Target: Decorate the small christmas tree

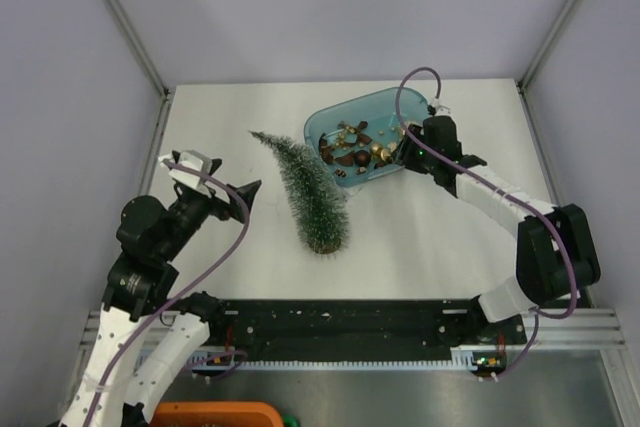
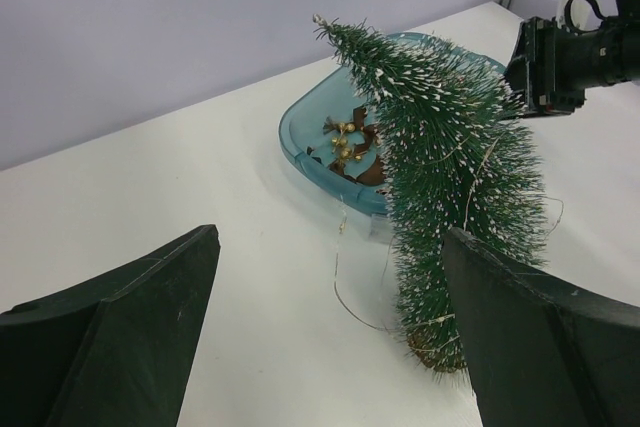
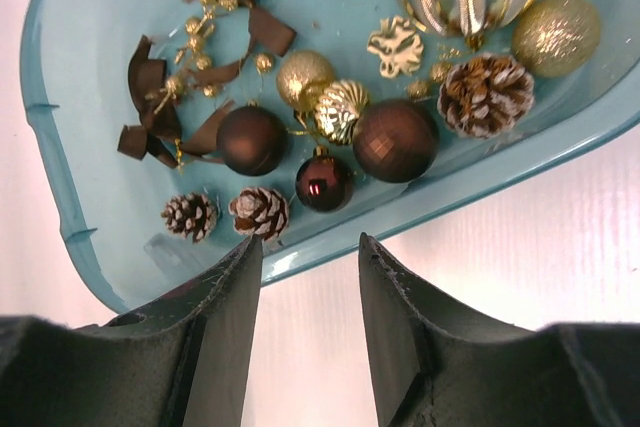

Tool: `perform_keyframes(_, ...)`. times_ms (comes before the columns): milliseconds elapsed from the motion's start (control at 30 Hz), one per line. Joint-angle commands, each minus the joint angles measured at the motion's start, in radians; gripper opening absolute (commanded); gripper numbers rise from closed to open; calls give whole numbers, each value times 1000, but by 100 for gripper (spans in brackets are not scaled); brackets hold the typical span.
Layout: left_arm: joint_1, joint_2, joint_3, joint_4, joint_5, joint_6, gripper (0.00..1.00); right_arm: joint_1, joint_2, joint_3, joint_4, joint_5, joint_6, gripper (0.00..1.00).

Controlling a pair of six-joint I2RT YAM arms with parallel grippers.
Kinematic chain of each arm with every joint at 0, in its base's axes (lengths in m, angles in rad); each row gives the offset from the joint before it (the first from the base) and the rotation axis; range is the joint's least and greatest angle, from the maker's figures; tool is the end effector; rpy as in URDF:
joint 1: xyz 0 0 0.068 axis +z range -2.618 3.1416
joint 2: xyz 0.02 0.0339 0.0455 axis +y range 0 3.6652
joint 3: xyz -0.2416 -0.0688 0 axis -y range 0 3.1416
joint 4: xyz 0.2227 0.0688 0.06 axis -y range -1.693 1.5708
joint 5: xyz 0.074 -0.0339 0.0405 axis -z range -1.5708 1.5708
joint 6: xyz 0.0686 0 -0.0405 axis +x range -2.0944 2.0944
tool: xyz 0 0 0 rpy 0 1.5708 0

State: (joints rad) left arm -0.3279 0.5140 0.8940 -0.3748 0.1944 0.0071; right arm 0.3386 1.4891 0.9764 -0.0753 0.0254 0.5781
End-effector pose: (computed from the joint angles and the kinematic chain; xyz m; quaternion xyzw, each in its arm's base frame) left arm 0.1240 -0.0562 0.3713 0.1849 0.6806 -0.1803 0.6856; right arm 0.3236 0.1121 0.2183 0.1113 0.8746 0.1987 0.4281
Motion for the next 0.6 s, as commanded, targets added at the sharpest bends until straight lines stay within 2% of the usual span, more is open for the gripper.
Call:
perform_keyframes(0, 7, -43, 31, 17, 10, 11, 99, 30, 14, -5, -9, 30, 43, 43)
perform_keyframes(500, 7, -98, 11, 10, 30, -4, 99, 30, 221, 130, -18, 84, 115, 42)
perform_keyframes(567, 6, -107, 10, 7, 27, -4, 99, 31, 226, 145, -20, 94, 118, 39)
